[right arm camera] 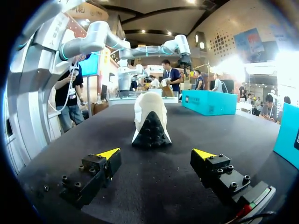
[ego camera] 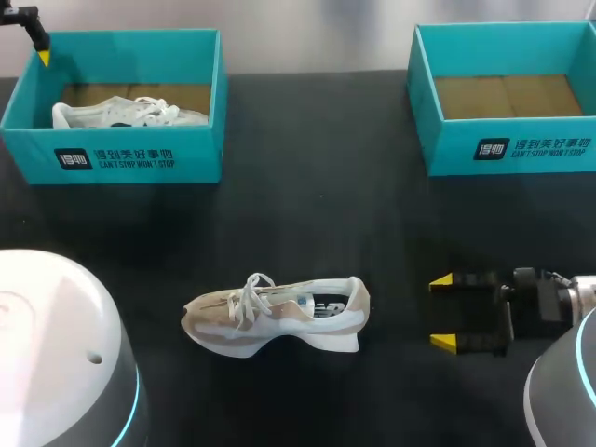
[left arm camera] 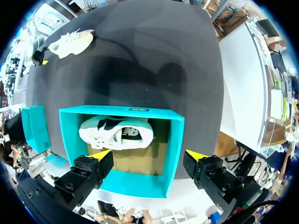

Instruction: Take the shoe out of the shoebox, open the shoe tongue, remove and reinsert the insole, then place the shoe into the shoebox

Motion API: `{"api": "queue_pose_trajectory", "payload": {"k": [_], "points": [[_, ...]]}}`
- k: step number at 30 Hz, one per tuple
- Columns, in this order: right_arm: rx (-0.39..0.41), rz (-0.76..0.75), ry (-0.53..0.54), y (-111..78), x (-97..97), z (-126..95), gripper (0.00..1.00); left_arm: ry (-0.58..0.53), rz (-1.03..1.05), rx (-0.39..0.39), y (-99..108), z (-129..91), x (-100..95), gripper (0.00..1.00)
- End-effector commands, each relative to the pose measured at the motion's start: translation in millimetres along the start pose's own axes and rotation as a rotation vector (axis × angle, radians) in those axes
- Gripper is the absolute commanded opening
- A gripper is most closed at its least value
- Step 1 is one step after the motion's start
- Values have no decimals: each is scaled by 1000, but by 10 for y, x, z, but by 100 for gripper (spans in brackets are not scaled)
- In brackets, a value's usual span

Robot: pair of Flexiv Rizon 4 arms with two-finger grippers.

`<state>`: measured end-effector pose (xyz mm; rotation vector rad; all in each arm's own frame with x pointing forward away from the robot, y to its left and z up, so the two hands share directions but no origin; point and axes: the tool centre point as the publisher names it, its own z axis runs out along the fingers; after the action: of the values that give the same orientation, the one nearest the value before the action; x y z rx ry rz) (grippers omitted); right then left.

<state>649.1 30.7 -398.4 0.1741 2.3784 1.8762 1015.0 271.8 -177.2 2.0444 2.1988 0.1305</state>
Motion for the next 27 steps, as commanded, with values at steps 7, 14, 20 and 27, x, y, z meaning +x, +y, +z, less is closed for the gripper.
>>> {"api": "queue_pose_trajectory", "payload": {"k": [7,14,20,27], "points": [[56,56,-57,121,148,386,100,1,0,-2,-15,-5,0,100],[53,78,-100,135,140,417,100,1,0,-2,-15,-5,0,100],[53,78,-100,135,140,417,100,1,0,-2,-15,-5,0,100],[102,60,-103,172,101,633,100,1,0,-2,-15,-5,0,100]]}}
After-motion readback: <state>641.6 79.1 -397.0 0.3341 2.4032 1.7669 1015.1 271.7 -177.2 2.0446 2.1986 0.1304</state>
